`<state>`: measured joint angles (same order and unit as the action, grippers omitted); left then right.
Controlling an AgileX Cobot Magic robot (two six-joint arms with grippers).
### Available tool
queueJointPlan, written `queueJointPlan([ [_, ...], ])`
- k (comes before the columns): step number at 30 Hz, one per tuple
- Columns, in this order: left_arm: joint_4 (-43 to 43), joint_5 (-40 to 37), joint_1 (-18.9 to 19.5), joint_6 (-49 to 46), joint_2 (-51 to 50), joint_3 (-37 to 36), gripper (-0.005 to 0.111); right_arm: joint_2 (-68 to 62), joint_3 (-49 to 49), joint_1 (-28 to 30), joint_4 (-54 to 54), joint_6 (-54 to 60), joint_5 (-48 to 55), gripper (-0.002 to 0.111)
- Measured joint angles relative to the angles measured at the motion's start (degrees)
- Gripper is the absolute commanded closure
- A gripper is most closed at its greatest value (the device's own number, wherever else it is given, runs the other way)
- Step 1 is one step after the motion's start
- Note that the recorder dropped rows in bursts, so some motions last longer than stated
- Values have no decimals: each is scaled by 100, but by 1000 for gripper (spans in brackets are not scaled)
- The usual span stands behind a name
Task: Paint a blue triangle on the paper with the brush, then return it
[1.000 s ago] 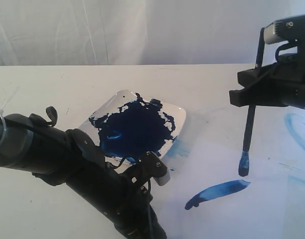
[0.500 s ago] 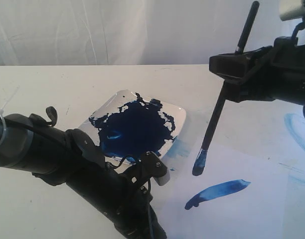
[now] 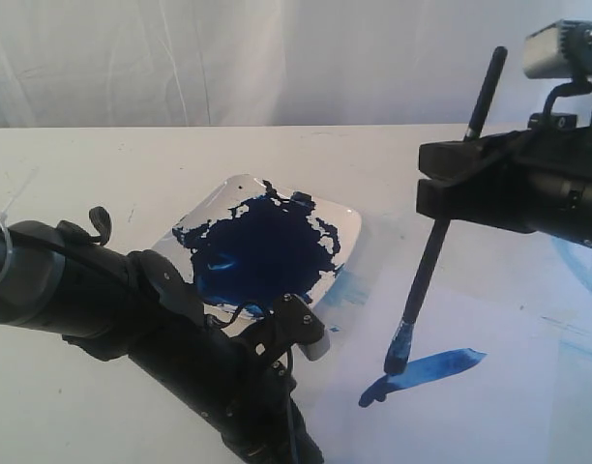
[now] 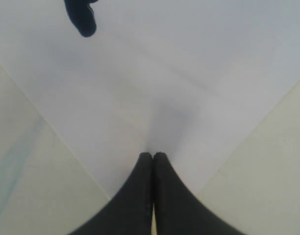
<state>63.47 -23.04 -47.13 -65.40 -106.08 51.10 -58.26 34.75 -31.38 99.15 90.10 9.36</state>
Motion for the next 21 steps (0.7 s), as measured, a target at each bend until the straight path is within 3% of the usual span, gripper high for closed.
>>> queueJointPlan([
  [6, 0, 0, 0, 0, 0, 0, 107, 308, 0, -748, 48, -453, -1158, 108],
  [13, 0, 0, 0, 0, 0, 0, 107, 318, 0, -1443, 22, -560, -1629, 108],
  [21, 0, 0, 0, 0, 0, 0, 107, 291, 0, -1489, -88, -742, -1912, 108],
])
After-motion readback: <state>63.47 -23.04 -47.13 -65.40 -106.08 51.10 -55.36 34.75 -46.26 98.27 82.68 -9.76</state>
